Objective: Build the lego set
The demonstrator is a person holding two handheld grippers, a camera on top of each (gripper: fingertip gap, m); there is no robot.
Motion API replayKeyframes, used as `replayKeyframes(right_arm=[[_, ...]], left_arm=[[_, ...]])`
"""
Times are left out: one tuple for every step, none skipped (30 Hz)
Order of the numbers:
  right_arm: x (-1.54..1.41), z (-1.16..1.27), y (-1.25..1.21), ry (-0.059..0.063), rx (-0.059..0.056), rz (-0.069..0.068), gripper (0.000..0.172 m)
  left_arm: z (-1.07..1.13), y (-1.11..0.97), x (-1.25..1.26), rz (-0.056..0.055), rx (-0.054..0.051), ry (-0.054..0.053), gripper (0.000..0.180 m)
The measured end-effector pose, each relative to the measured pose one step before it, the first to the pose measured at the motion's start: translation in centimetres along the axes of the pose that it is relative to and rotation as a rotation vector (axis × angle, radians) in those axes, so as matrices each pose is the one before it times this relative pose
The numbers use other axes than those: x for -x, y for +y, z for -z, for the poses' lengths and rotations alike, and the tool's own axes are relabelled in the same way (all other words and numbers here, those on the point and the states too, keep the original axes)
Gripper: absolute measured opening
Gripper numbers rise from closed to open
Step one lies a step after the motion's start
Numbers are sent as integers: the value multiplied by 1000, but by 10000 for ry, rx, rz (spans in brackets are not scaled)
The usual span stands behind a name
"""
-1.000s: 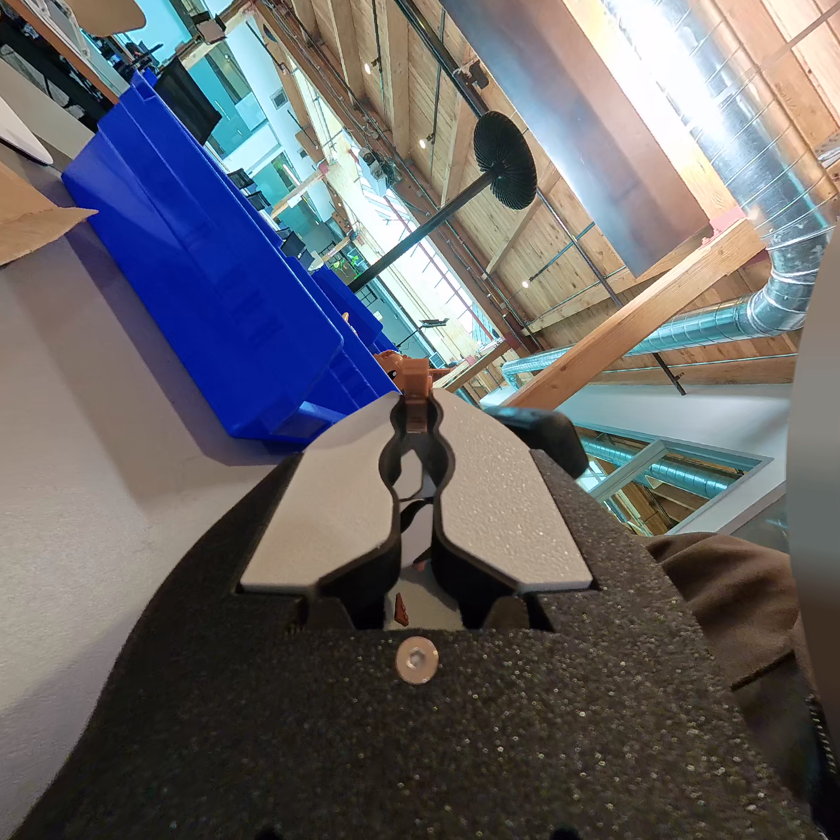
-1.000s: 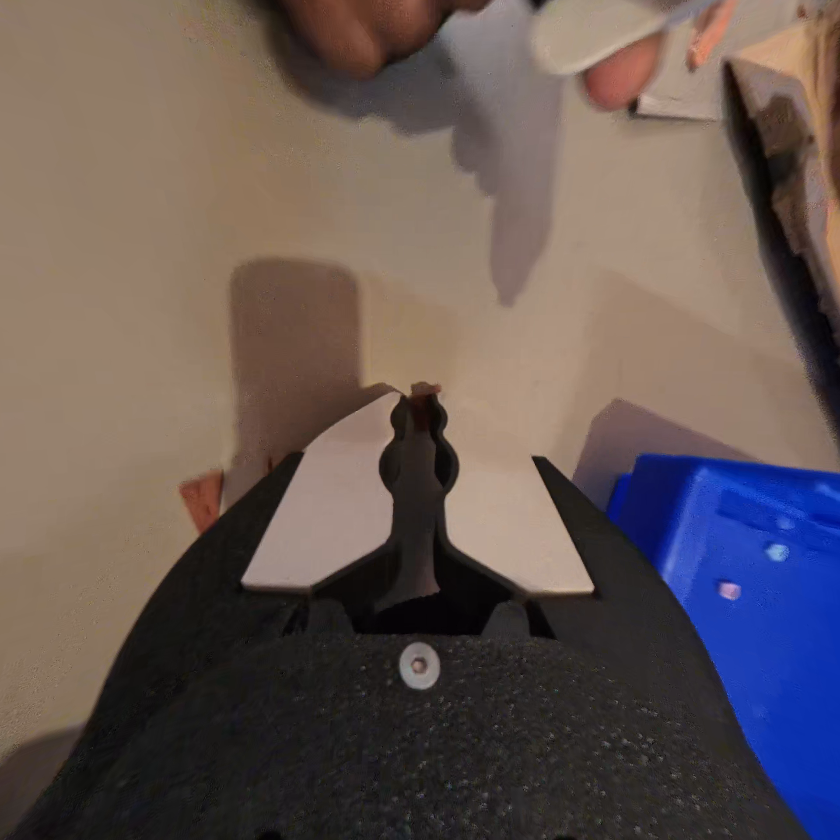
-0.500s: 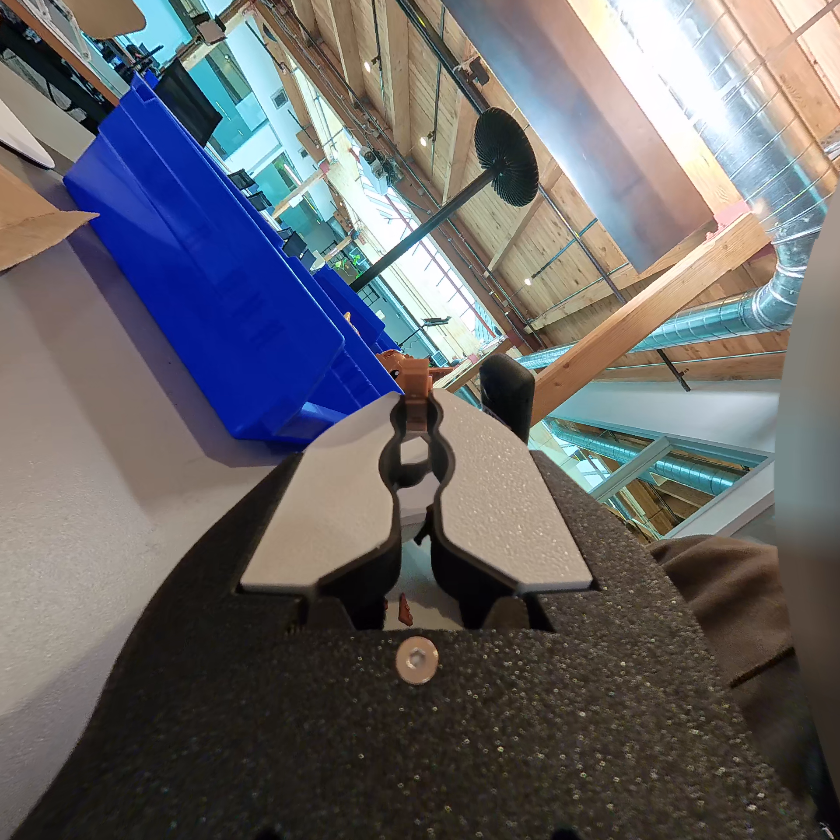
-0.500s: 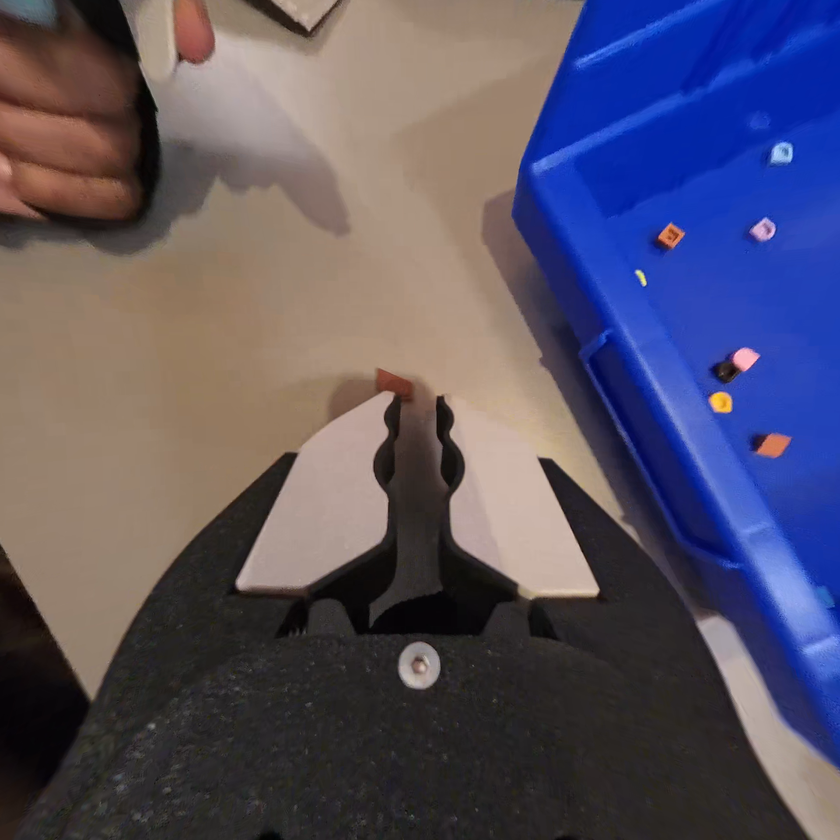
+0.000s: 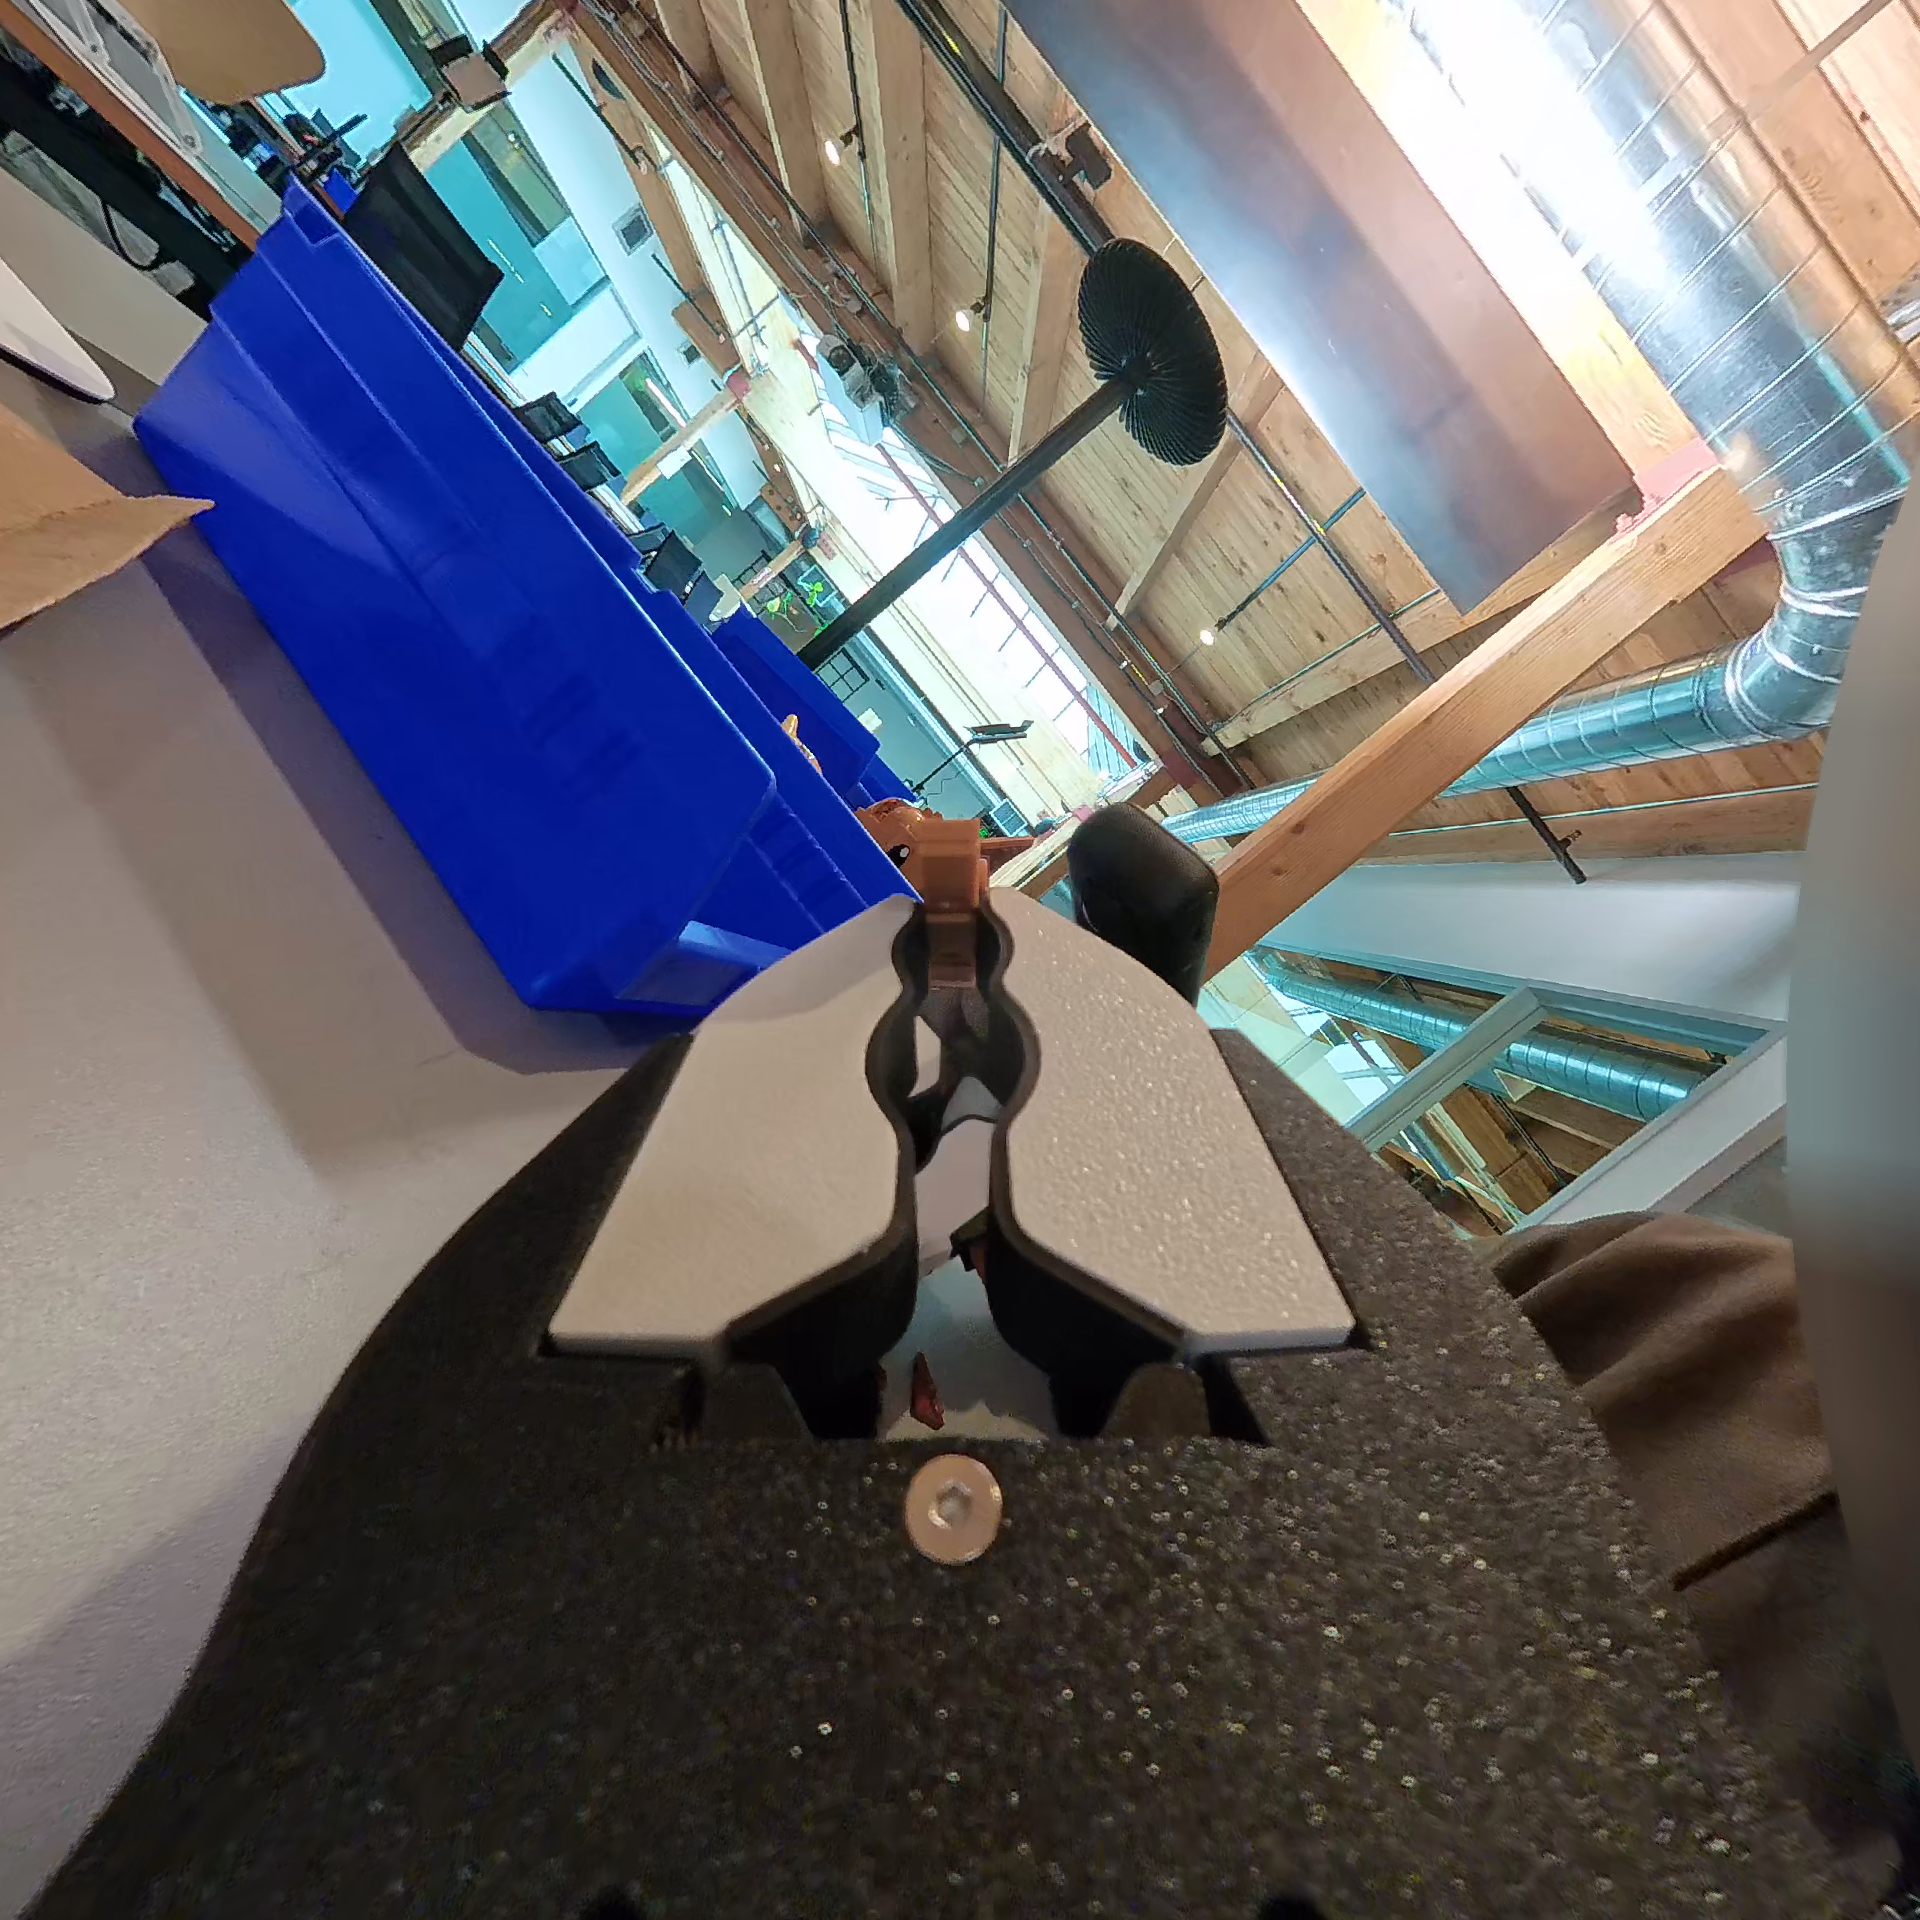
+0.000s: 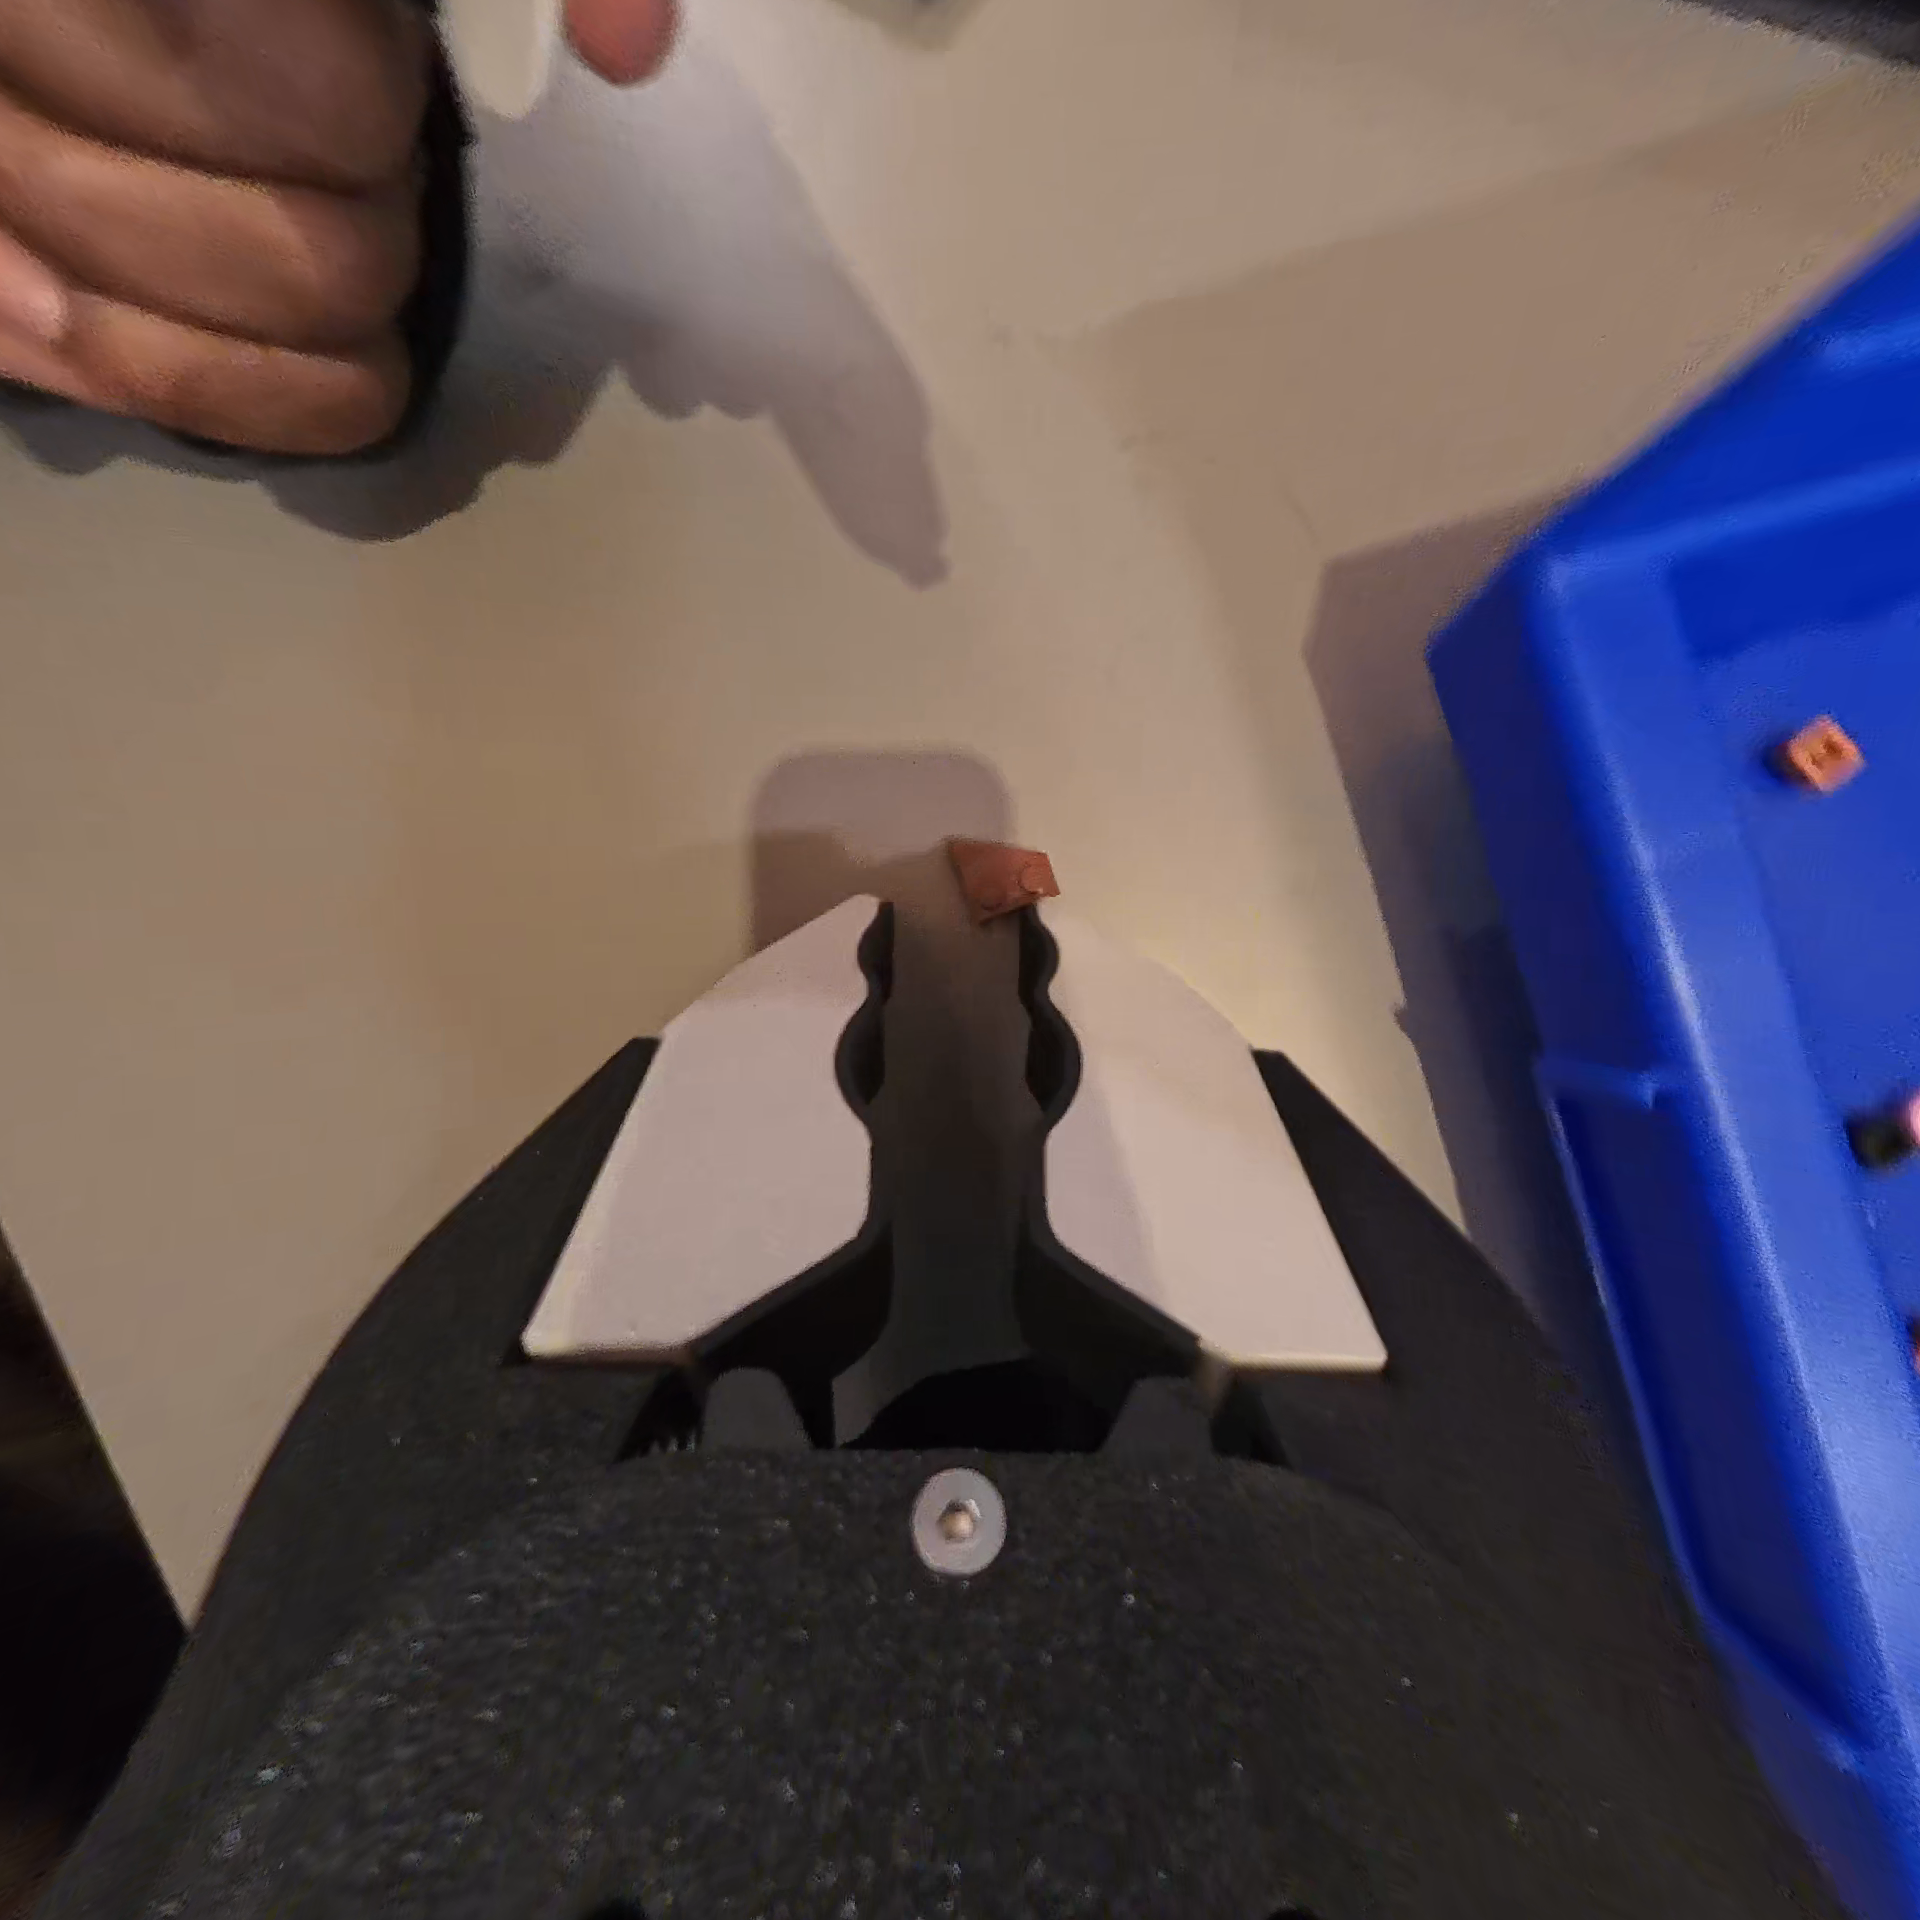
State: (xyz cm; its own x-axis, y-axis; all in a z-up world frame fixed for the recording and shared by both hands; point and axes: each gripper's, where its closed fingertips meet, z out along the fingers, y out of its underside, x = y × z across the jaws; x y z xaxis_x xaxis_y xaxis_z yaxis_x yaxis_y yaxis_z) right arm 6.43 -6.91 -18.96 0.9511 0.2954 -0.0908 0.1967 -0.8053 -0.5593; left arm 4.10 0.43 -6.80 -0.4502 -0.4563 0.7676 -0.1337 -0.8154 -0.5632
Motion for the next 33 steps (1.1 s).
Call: replayKeyframes(right_arm=[[328, -183, -275, -325, 31, 333, 27], [159, -118, -191, -135, 1, 163, 31], [-159, -48, -112, 148, -17, -50, 32], [-218, 20, 28, 257, 6, -164, 32], [-49, 58, 129, 222, 23, -110, 32], [-67, 98, 178, 267, 43, -67, 32], [-141, 118, 82, 282, 4, -11, 32], [-129, 246, -256, 224, -199, 55, 33], [-244, 447, -744, 227, -465, 68, 33], [-313, 602, -1225, 228, -704, 200, 34], [-252, 652, -1582, 207, -892, 435, 38], [-313, 626, -1607, 280, -862, 541, 40], [-270, 530, -1495, 278, -716, 626, 42], [-142, 404, -1312, 222, -578, 701, 43], [-93, 223, -1036, 175, -404, 717, 45], [-205, 51, -688, 212, -185, 677, 46], [-243, -99, -311, 189, 10, 608, 46], [-115, -236, -46, 62, 139, 512, 49], [97, -310, 79, -95, 170, 436, 52], [132, -345, 133, -111, 175, 343, 52], [-16, -389, 156, -19, 178, 258, 53], [14, -334, 38, -36, 71, 229, 52], [141, -216, -157, -121, -86, 197, 47], [22, -85, -275, -52, -197, 133, 37], [-179, 19, -262, 54, -219, 103, 30], [-127, 35, -76, -30, -131, 117, 29], [-5, 49, 46, -132, -89, 65, 29], [56, 57, 86, -178, -67, 60, 29], [-23, 107, 87, -115, -71, 107, 29], [-40, 138, 92, -89, -72, 159, 29], [38, 150, 102, -146, -53, 174, 29], [117, 132, 119, -204, -34, 150, 29], [67, 104, 111, -147, -17, 121, 29]], left_arm=[[15, -32, -7, -25, -8, -5, 8], [12, -38, 19, -23, -10, -13, 8], [24, -44, 40, -17, -6, -20, 8], [25, -43, 60, -16, -10, -30, 8], [32, -59, 73, 0, -14, -36, 8], [24, -43, 55, 31, -16, -27, 8], [15, -16, 19, 51, -10, -8, 8], [4, 24, 0, 61, -2, 0, 8], [-12, 52, -13, 55, 2, 6, 8], [-26, 83, -33, 42, 17, 10, 8], [-51, 97, -18, 30, 33, 0, 8], [-40, 103, -15, 26, 43, 3, 8], [-42, 115, 6, 29, 50, -6, 8], [-33, 101, 29, 39, 48, -16, 8], [-46, 91, -5, 57, 50, 10, 8], [-53, 92, -39, 84, 48, 50, 8], [-44, 93, -45, 96, 48, 46, 8], [-37, 107, -9, 66, 48, 16, 8], [-45, 122, -20, 40, 59, 14, 8], [-63, 146, -39, 42, 76, 35, 8], [-59, 137, -39, 44, 72, 43, 8], [-52, 105, -56, 39, 56, 50, 8], [-53, 113, -39, 52, 72, 59, 8], [-62, 143, -36, 78, 108, 69, 8], [-60, 151, -31, 99, 126, 83, 8], [-27, 15, -69, 94, 64, 102, 8], [-39, 41, -34, 61, 129, 51, 8], [-46, 65, -65, -23, 189, 57, 10], [-40, -37, -50, -70, 140, 12, 13], [-6, -111, -10, -89, 106, -27, 17], [34, -144, -32, -93, 90, -13, 19], [52, -138, -17, -83, 75, -11, 20], [59, -112, 14, -54, 72, -9, 20]])
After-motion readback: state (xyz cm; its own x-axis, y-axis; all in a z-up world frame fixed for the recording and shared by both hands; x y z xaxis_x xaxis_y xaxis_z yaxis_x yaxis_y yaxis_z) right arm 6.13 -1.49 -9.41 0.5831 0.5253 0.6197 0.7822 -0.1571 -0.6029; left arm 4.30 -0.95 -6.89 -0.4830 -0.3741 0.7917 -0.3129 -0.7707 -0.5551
